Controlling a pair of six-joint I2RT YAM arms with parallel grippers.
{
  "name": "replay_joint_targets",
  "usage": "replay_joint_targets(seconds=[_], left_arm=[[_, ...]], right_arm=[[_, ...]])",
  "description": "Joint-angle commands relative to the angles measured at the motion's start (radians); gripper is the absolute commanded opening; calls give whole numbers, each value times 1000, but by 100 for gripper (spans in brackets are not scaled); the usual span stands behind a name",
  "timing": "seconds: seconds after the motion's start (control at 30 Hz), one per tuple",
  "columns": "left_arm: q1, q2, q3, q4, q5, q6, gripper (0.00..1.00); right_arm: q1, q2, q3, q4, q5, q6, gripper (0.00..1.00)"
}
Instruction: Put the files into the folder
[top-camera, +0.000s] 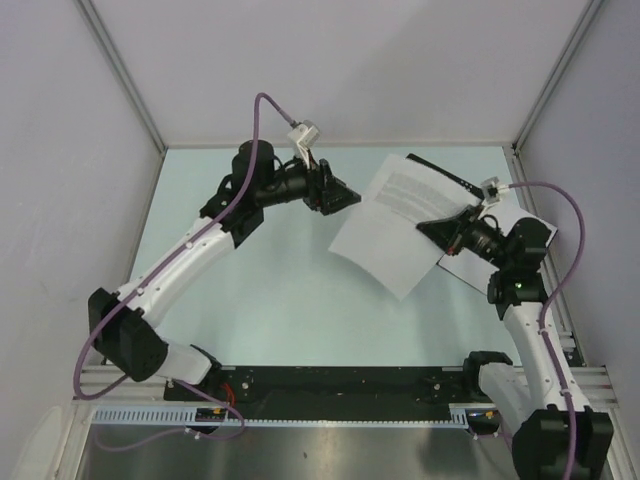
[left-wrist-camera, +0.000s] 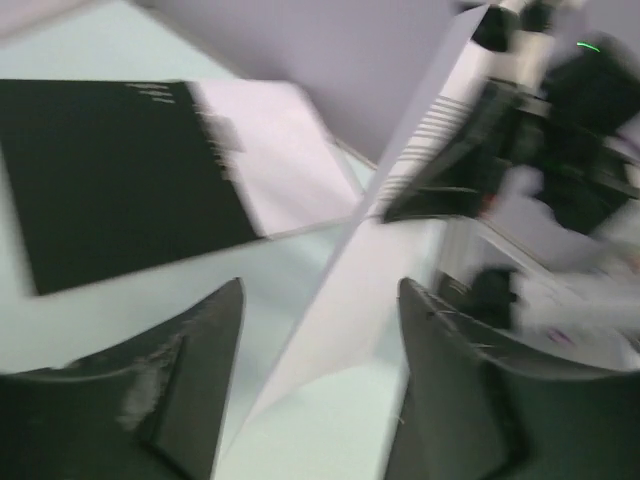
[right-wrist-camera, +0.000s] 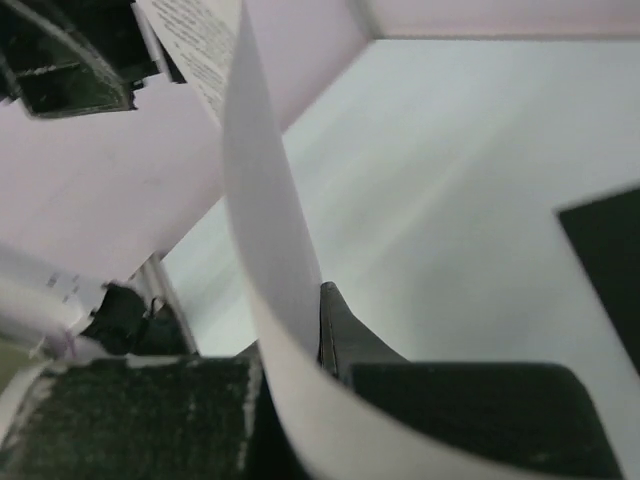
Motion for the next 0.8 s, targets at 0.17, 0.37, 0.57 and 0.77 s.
replay_joint_targets(seconds=[0.17, 0.37, 0.57, 0.77], left_arm=[[11, 312, 58, 275, -514, -193, 75], [-59, 705, 325, 413, -406, -358, 69], [-130, 987, 615, 344, -429, -385, 68], [-140, 1066, 655, 309, -478, -424, 67]], right_arm=[[-435, 180, 106, -552, 73, -138, 0], [-510, 408, 287, -742, 220, -322, 0], [-599, 507, 354, -772, 343, -462, 0], [-674, 533, 412, -823, 469, -504, 0]])
